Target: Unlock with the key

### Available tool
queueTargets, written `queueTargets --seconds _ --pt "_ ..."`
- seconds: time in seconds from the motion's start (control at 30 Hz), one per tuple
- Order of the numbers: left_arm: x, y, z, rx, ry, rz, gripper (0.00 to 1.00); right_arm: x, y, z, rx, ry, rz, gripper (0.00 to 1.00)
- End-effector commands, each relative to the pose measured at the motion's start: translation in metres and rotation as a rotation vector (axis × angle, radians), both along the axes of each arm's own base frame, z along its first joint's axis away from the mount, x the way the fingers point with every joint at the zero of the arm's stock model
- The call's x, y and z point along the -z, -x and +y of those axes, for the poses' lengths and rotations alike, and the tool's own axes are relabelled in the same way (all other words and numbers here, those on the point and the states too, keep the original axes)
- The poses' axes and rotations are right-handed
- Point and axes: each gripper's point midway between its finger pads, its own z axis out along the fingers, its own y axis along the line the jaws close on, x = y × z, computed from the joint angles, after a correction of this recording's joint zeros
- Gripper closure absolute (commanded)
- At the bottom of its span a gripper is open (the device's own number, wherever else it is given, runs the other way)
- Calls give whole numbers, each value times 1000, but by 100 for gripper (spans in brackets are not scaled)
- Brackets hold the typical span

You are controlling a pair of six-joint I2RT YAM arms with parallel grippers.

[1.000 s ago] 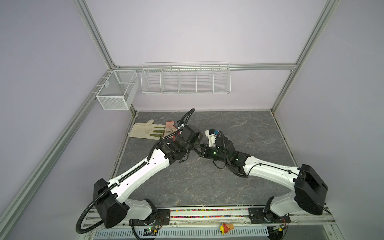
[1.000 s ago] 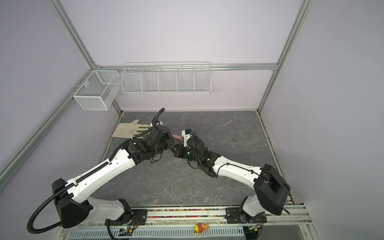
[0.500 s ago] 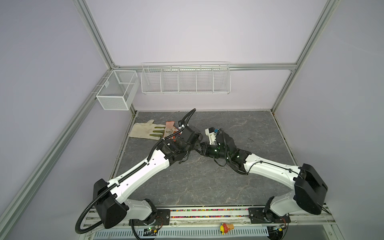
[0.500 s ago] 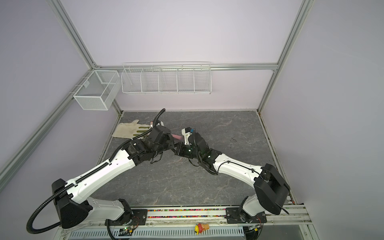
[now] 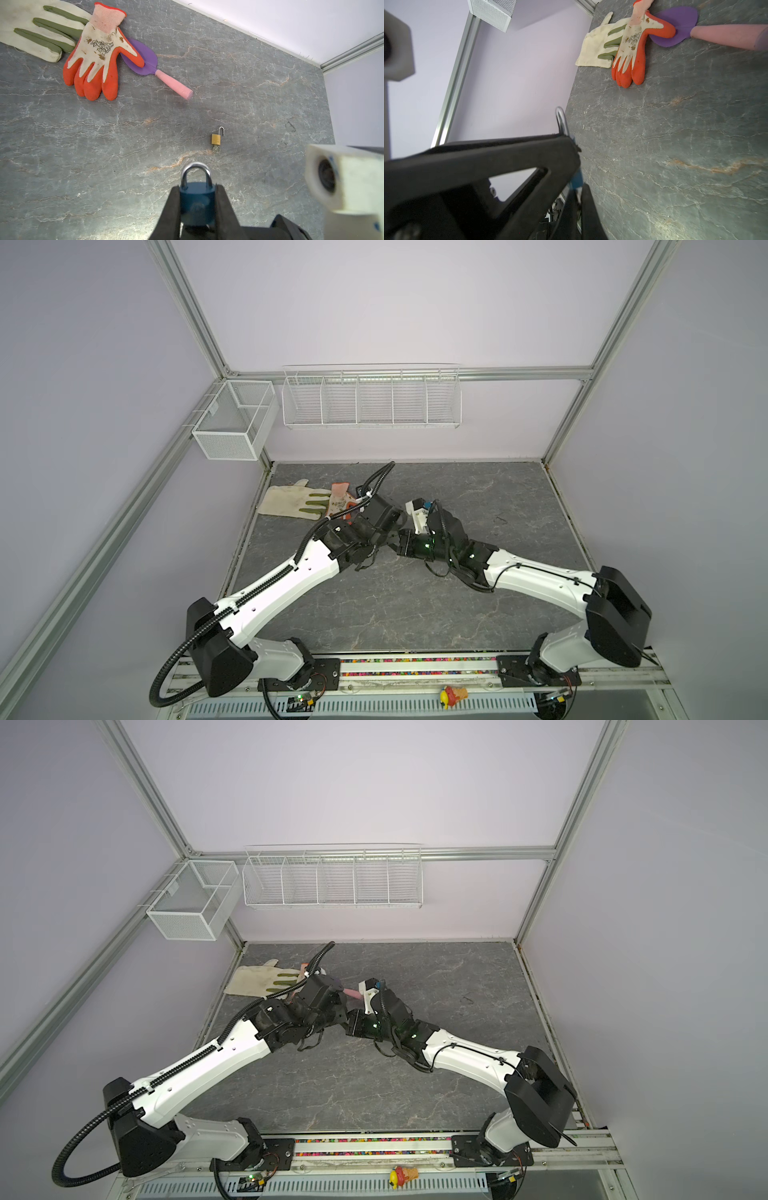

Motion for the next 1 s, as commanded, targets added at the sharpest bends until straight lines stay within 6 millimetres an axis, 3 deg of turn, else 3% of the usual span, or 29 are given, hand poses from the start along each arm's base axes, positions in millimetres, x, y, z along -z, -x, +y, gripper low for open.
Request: queueTargets --seconds 0.0,0.1,0.27,0.57,0.67,0.8,0.97 --pt "15 31 -14 90 10 119 100 -50 -25 -1 89 -112 -158 94" --pt "16 30 -8 78 -27 106 100 -50 -24 -2 87 -105 -154 94" --pt "-3 14 0 29 -47 1 100 -38 -15 -5 60 -73 -141 93" --pt "-34 -7 6 -55 15 -121 100 -24 11 -14 -18 -27 -159 72" --pt "-39 -8 6 -60 37 -135 100 -19 11 -19 -3 -13 -150 73" --pt "-39 -7 5 -59 52 -132 100 -33 12 -15 -25 -53 -187 73" --pt "-42 -5 5 -51 76 -136 100 -32 1 -20 20 -24 -195 79"
